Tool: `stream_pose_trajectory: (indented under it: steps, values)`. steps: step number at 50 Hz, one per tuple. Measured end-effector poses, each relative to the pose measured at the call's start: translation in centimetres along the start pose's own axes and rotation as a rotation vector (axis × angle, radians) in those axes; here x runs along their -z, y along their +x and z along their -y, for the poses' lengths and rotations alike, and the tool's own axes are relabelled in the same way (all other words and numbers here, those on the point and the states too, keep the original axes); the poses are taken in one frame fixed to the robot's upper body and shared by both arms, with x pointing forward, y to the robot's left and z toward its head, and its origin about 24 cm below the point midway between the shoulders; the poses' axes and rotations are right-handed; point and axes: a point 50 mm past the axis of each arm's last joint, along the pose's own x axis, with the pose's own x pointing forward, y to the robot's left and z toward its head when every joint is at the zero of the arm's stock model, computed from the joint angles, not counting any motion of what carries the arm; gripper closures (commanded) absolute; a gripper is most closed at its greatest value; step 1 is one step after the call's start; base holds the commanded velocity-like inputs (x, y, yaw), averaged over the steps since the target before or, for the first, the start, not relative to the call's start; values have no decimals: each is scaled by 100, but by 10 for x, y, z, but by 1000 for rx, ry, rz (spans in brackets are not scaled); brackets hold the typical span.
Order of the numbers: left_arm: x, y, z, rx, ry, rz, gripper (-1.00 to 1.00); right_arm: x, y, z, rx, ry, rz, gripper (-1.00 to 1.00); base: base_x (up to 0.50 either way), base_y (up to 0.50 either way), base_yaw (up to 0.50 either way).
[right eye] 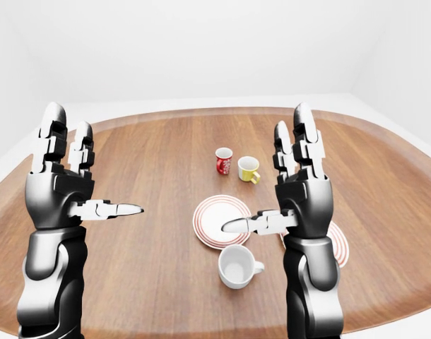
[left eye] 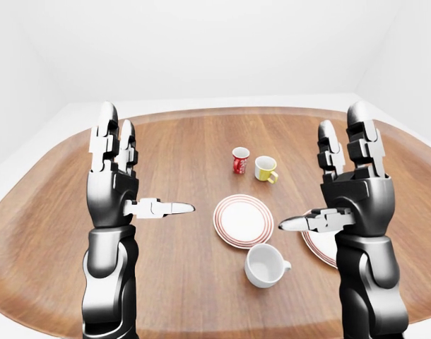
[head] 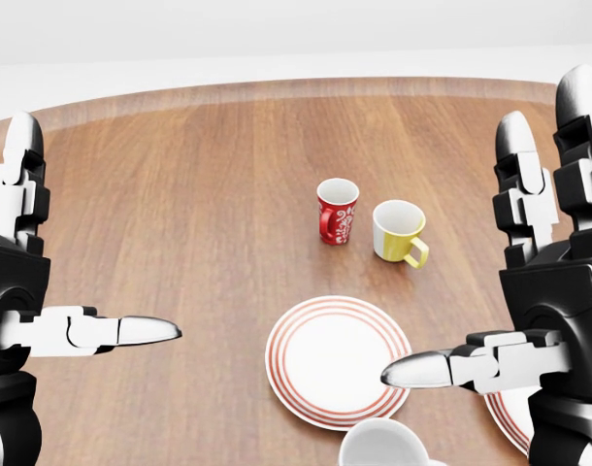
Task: Put the white mug on the left plate.
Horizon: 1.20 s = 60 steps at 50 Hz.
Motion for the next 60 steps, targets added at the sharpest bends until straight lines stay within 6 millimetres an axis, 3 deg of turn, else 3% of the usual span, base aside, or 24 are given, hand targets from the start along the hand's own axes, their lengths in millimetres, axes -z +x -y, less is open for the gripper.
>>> stream_pose_trajectory:
  steps: [28,60]
  values:
    - [0,0,1,1,0,0,-100,-8,-17,-28,-166,-36,-16,-100,0,0,0]
    - [0,0,0,-1,1,1,-100,20,-53,-44,-421,-270,-291,-100,0,0,0]
